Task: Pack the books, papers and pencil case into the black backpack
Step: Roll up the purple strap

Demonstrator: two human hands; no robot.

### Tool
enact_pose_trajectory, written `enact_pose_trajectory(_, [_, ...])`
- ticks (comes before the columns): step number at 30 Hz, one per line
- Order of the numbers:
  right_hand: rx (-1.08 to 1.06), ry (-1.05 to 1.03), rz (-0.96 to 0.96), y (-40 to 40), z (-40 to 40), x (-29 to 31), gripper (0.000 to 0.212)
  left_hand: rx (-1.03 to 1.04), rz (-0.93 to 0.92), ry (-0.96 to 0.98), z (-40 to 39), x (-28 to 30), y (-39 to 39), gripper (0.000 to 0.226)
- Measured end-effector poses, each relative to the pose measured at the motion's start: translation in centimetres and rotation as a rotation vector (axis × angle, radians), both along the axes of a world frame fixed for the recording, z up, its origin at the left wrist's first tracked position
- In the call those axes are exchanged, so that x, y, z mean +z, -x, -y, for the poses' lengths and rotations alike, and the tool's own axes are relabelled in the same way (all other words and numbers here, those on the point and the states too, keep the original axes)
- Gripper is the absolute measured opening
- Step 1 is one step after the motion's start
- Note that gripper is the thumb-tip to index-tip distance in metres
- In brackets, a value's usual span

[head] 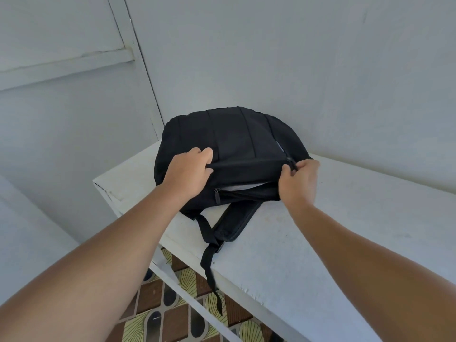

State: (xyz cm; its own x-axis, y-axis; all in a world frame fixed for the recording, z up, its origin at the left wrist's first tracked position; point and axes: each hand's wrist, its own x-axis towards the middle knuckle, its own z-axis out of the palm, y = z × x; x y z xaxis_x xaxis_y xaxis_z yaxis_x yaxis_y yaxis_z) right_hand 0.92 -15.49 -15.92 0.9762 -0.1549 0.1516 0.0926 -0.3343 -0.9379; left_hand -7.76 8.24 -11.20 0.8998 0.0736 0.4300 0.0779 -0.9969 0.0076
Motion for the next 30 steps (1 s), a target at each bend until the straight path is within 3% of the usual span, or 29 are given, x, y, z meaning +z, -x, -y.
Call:
enact_pose_trajectory(2, [0.088,0.027,0.065,2.2,-1.6,-0.9,0.021,-0.013,-0.032,0.073,0.1,0.1,0.9,0.036])
enact_pose_trajectory(5, [0.403,0.353,0.174,5.1,-4.4,-2.8,0.03,-0.066,-0.033,0.064,0.3,-1.4,2.7,0.037])
enact_pose_trajectory(7, [0.484,0.48,0.187,5.9,-6.3,-3.9,0.04,-0.104,-0.049,0.021,0.1,-3.1,3.4,0.029])
enact_pose_trajectory(11, [0.448,0.533,0.081,5.9,-9.1,-4.0,0.048,-0.093,-0.065,-0.008,-0.4,-5.2,3.7,0.018])
enact_pose_trajectory(19, [0.407,0.618,0.168,5.8,-9.6,-4.7,0.024,-0.034,-0.007,-0.081,0.7,-5.5,2.9,0.023])
enact_pose_trajectory(25, [0.411,0.741,0.353,4.9,-5.6,-3.8,0.024,0.096,0.116,-0.168,1.8,-6.9,1.8,0.019])
enact_pose_trajectory(30, [0.242,0.585,0.18,-0.2,2.2,-4.2,0.02,0.14,0.064,-0.203,0.5,-7.4,1.5,0.03])
